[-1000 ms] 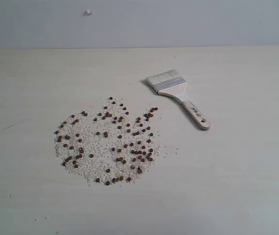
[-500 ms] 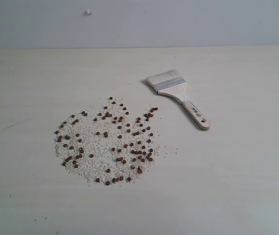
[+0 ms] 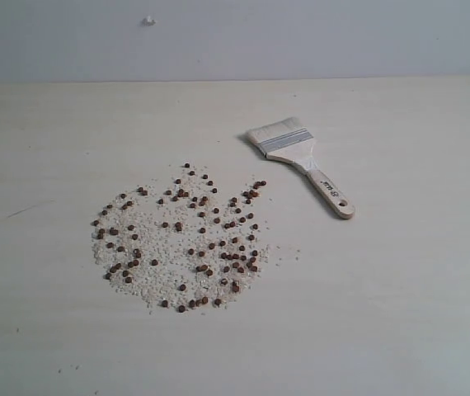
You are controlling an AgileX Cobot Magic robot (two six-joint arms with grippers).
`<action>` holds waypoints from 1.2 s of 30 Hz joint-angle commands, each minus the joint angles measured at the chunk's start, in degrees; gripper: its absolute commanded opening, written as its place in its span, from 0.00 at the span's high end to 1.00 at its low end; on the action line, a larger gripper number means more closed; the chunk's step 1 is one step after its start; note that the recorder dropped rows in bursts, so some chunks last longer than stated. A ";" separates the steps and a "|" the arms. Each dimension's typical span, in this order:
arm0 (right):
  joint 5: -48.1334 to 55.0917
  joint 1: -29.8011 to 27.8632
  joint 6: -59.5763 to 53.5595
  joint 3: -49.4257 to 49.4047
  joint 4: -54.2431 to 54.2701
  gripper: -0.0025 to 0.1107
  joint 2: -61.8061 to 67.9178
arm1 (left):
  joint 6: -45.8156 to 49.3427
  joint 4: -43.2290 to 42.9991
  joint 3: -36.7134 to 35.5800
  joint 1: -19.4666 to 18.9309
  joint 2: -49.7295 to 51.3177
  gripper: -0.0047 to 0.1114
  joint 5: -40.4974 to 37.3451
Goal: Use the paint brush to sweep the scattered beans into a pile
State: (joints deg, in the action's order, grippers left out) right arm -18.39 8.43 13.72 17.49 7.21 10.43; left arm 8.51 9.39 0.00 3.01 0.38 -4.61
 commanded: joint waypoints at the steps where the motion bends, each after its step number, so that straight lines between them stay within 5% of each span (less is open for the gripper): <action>1: 24.92 -0.05 -8.01 23.21 -0.22 0.98 26.97 | 0.14 0.24 0.00 0.43 -0.38 0.96 -0.01; 5: 68.10 -0.05 -15.30 53.68 -4.07 0.98 60.18 | 0.14 0.24 0.00 0.43 -0.38 0.96 -0.01; 8: 87.60 -0.05 -15.55 64.73 -7.21 0.98 75.31 | 0.14 0.24 0.00 0.43 -0.38 0.96 -0.01; 19: 77.85 7.77 -18.37 67.60 -7.21 0.93 100.89 | 0.14 0.24 0.00 0.43 -0.38 0.96 -0.01; 22: 76.09 8.27 -20.31 67.60 -5.81 0.82 103.64 | 0.14 0.24 0.00 0.43 -0.38 0.96 -0.01; 27: 77.19 8.27 -22.60 73.33 -4.11 0.48 110.27 | 0.14 0.24 0.00 0.43 -0.38 0.96 -0.01; 36: 75.81 8.27 -22.68 81.23 -2.50 0.48 119.74 | 0.14 0.24 0.00 0.43 -0.38 0.96 -0.01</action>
State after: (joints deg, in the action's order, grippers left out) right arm 57.95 16.59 -8.35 97.30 4.57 128.54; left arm 8.51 9.39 0.00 3.01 0.38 -4.61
